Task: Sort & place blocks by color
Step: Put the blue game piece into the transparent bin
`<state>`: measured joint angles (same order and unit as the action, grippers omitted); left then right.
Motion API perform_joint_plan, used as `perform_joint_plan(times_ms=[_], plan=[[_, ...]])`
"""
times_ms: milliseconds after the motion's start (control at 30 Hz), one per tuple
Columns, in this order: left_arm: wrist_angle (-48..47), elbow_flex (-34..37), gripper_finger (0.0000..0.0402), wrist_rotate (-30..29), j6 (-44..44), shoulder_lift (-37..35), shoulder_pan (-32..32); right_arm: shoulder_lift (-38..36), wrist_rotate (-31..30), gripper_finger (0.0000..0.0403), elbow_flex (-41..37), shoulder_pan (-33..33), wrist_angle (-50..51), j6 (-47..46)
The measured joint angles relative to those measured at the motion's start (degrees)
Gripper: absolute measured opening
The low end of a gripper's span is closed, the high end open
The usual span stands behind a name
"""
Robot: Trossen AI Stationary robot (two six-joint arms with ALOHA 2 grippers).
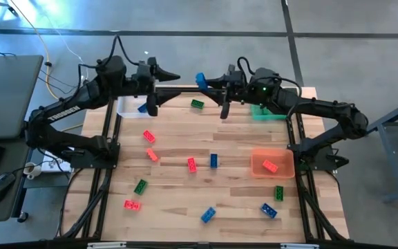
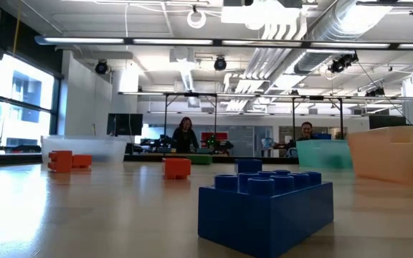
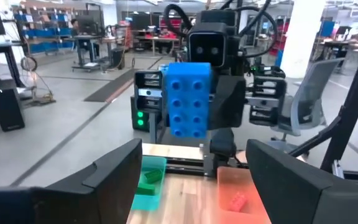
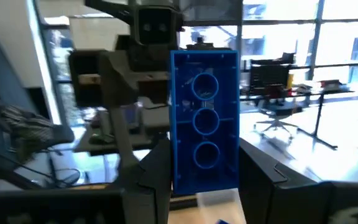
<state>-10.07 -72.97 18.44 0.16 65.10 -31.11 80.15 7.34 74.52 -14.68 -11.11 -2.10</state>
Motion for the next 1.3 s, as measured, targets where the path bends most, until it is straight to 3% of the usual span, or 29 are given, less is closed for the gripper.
perform_joint_plan(times_ms=[267, 400, 667, 1300], plan=[[0.82, 0.00, 0.0276, 0.40, 0.00, 2.57, 0.00, 2.17, -0.80, 0.0115, 0.00, 1.75, -0.75, -2.12], [1.34, 0.00, 0.0276, 3.61, -1.87, 3.63, 0.07, 2.37, -2.91, 0.0115, 0.00, 2.07, -1.11, -2.02], [8.45, 0.00, 0.0276, 6.09, -3.04, 5.47, 0.52, 2.39, -2.84, 0.0115, 0.00, 2.04, -2.37, -2.49], [16.69, 0.00, 0.0276, 6.59, -3.06, 9.81, 0.26, 2.42, -2.67, 0.0115, 0.00, 2.48, -1.81, -4.97]])
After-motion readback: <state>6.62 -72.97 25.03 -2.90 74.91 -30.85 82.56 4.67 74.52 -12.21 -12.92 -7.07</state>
